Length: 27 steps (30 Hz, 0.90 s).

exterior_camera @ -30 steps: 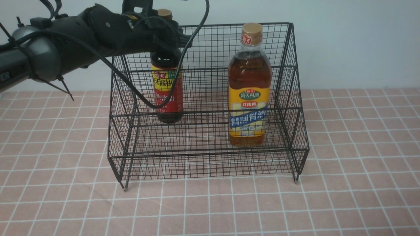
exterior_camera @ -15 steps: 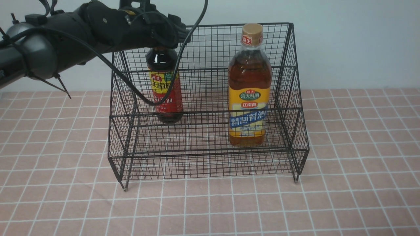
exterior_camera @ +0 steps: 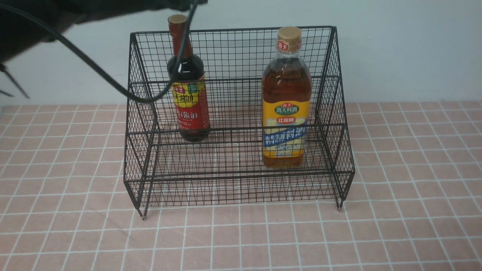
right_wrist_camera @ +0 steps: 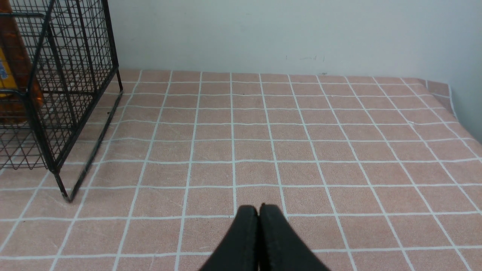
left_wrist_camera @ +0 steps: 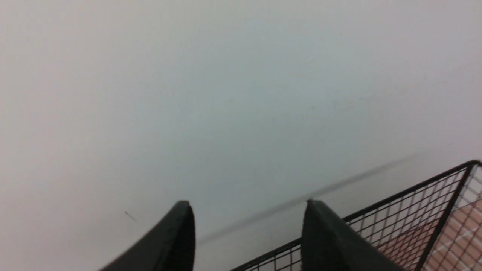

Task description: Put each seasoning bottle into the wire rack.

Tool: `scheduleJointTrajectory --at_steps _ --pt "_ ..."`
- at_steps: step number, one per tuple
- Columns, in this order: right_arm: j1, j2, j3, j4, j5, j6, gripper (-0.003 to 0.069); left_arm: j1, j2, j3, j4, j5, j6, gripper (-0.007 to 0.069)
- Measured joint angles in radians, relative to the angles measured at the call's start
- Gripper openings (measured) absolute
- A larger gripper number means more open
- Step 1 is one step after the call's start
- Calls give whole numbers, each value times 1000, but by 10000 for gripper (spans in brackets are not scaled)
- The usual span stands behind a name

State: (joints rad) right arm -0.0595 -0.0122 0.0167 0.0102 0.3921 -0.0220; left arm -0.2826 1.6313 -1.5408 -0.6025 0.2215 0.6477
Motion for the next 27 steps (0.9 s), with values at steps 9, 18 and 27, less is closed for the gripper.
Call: scheduleJointTrajectory --at_steps 9,18,27 --pt "0 0 0 0 0 0 -9 0 -225 -7 69 249 -4 3" --pt "0 0 0 0 0 -1 -9 0 -435 6 198 438 -205 -7" --pt "0 0 0 0 0 -1 -9 0 -685 225 256 488 -349 -7"
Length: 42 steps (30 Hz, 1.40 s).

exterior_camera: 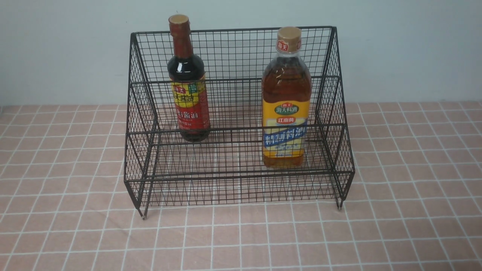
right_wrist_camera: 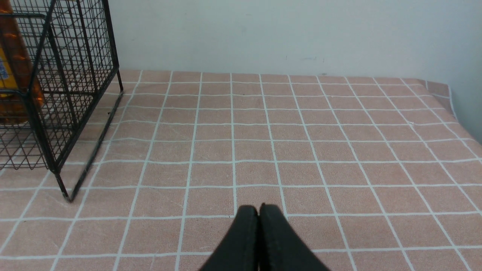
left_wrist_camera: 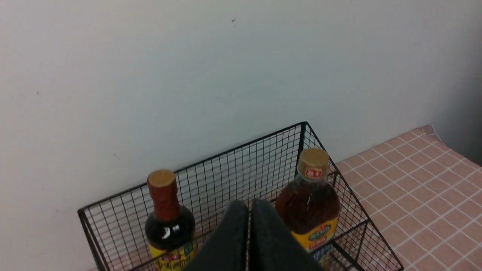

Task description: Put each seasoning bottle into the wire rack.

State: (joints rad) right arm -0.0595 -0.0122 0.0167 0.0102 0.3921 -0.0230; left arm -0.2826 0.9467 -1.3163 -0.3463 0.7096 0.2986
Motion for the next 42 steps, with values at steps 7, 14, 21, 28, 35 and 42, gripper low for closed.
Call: scheduleJointTrajectory --at_steps 7,14,21,28,35,42 --pt "0 0 0 0 0 1 -9 0 -234 226 -34 -10 -9 -7" --pt "0 0 0 0 0 1 -9 0 -410 371 -39 3 -10 -7" --pt "0 0 0 0 0 13 -9 0 -438 387 -25 41 26 -7" --pt "0 0 0 1 0 13 -9 -27 -438 392 -3 14 33 -7" --pt "0 0 0 0 0 14 -9 -31 -458 445 84 -36 -9 -7" --pt "0 0 0 1 0 14 -9 52 -623 735 180 -221 -99 -7"
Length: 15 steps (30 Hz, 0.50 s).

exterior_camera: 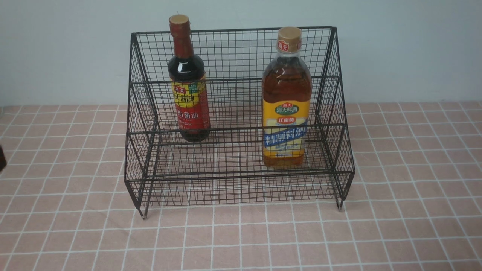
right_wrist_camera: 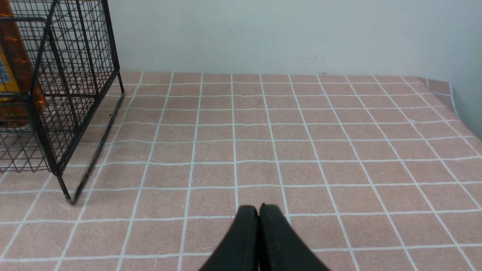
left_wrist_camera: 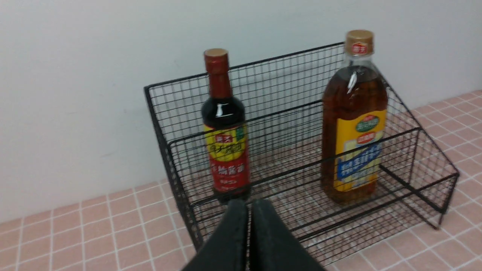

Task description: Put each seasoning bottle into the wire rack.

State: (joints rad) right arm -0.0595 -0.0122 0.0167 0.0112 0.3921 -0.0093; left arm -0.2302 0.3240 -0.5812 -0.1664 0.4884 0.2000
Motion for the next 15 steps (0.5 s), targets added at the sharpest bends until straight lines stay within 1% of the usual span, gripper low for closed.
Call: scheduleJointTrajectory --at_steps 4,5,6,7,9,10,15 --pt "0 0 0 1 0 0 -9 75 -129 183 5 -93 -2 -7" --pt "0 0 0 1 0 0 -9 104 -189 264 7 -131 -2 -7" --pt "0 0 0 1 0 0 -9 110 -203 283 7 -133 -2 -7" --pt "0 0 0 1 0 0 -9 130 -258 347 9 -154 -2 -7" --pt "0 0 0 1 0 0 -9 137 -289 397 14 -157 -2 -7" --pt "0 0 0 1 0 0 -9 142 -323 458 20 -158 -2 -7" --pt "0 0 0 1 -1 0 -9 146 -335 596 31 -153 -2 -7"
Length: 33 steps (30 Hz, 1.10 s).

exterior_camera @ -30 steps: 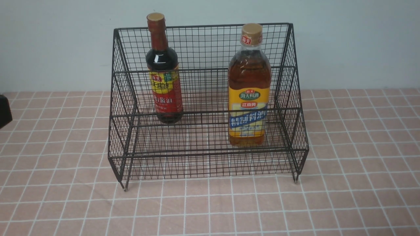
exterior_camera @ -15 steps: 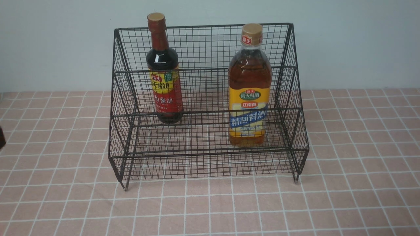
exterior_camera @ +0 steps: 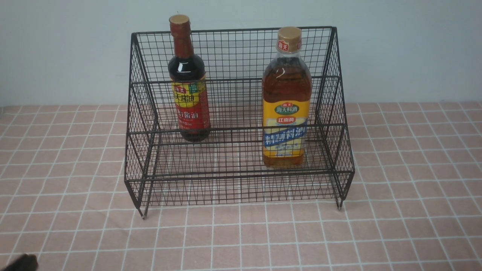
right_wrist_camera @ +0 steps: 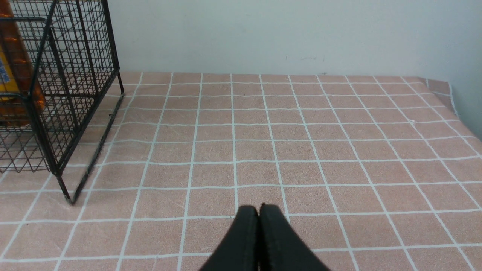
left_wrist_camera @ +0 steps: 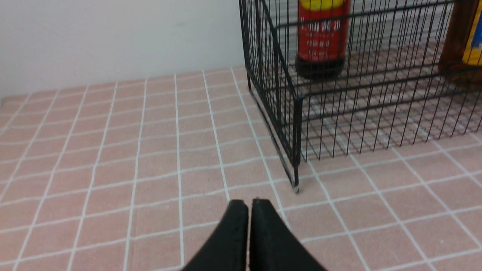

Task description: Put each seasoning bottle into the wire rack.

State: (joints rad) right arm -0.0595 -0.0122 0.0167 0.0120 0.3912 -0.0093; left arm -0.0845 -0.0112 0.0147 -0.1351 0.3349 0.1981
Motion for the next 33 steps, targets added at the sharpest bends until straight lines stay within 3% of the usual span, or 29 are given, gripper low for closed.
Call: scheduleJointTrajectory --at_steps 33 --pt "0 0 0 0 0 0 -9 0 0 14 41 32 -14 -7"
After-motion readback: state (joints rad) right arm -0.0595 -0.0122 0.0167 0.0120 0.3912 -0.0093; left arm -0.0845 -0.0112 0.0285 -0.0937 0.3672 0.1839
